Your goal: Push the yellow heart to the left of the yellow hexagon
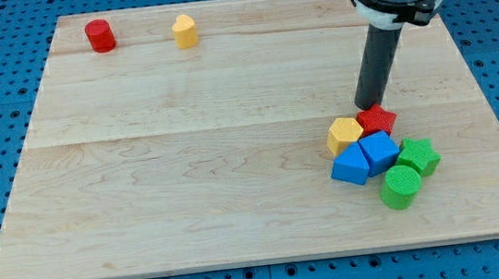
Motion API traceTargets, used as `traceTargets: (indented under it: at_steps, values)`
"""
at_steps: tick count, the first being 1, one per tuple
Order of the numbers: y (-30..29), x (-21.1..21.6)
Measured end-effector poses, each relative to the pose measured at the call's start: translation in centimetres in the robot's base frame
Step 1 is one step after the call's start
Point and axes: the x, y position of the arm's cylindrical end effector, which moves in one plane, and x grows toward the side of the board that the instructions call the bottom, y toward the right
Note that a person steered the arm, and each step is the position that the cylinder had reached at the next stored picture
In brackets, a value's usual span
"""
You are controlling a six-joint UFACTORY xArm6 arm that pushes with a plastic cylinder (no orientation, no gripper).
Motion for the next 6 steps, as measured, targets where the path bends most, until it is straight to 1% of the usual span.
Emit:
traceTargets:
  at_steps: [1,2,3,4,5,6]
  values:
    - [1.0,-5.8]
    - [-0.2,-14.4]
    - [-5.6,-21.8]
    - [-11.9,-23.8]
    - [-20.6,-23.6]
    - [-25.3,-21.9]
